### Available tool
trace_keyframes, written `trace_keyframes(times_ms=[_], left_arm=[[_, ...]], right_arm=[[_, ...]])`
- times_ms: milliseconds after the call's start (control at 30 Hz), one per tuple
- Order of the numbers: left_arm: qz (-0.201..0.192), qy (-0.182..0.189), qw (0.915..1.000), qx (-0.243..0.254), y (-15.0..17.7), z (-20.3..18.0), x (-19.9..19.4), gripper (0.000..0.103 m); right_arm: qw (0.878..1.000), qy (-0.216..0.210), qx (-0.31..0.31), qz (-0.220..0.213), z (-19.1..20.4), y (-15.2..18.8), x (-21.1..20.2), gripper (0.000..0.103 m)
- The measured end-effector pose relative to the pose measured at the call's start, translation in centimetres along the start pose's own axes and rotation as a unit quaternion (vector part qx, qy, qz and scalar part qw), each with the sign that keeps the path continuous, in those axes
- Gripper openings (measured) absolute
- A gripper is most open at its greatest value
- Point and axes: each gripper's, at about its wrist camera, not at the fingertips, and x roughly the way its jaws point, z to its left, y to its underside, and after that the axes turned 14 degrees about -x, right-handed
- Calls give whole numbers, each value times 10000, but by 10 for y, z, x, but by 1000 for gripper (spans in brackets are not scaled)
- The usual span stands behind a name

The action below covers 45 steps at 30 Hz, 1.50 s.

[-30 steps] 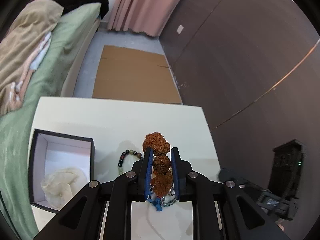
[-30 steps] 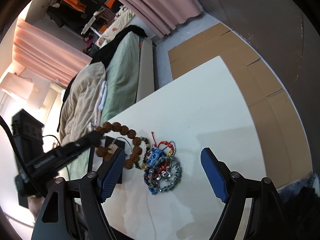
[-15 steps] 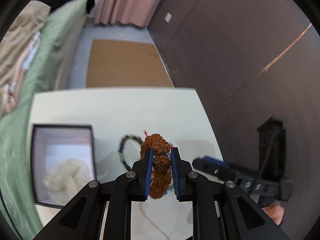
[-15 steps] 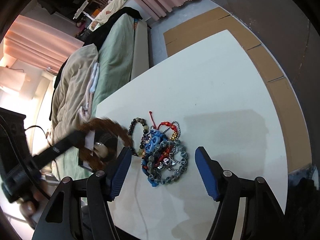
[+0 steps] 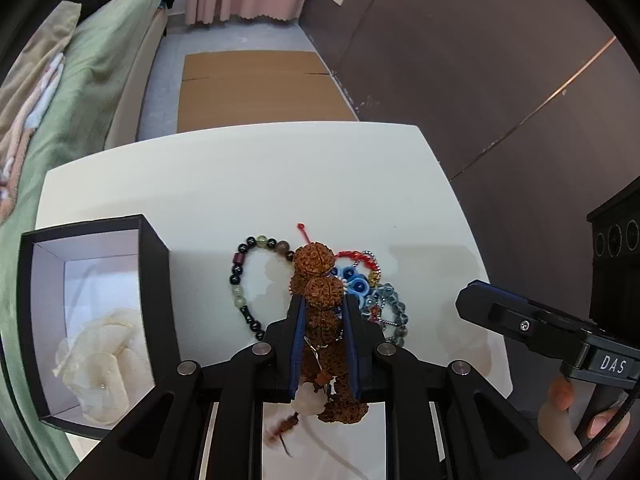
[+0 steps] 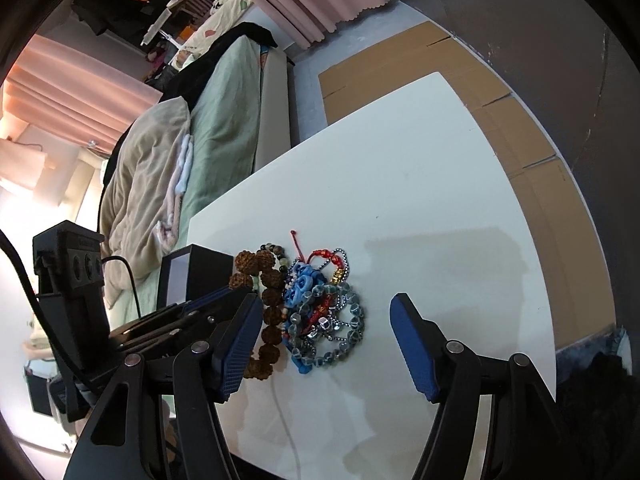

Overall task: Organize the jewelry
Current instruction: 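Carry the brown bracelet with the left tool over the black box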

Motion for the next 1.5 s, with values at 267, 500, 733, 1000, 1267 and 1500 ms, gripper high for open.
trace_keyframes(times_ms=[267, 500, 733, 1000, 1267, 1500], left_arm=[[-263, 817, 9959, -277, -5, 18, -51, 19], [-650, 902, 9934, -271, -5, 32, -91, 19], [-896, 1060, 9897, -360, -5, 45, -116, 19], [-1013, 1055, 9886, -356, -6, 64, -131, 19], [-1049, 1100, 9875, -421, -4, 94, -132, 19], [-1009, 1147, 9867, -562, -3, 116, -124, 19]], right_arm=[[9999, -61, -87, -42, 6, 1, -5, 68], [9999, -44, -131, 34, 12, 4, 1, 68], [9995, 0, -263, 180, 27, 6, 12, 63], [9980, 164, -279, 551, 37, 9, 39, 42], [9948, 515, -285, 834, 48, 11, 62, 12], [9962, 650, -227, 538, 59, 9, 43, 11]])
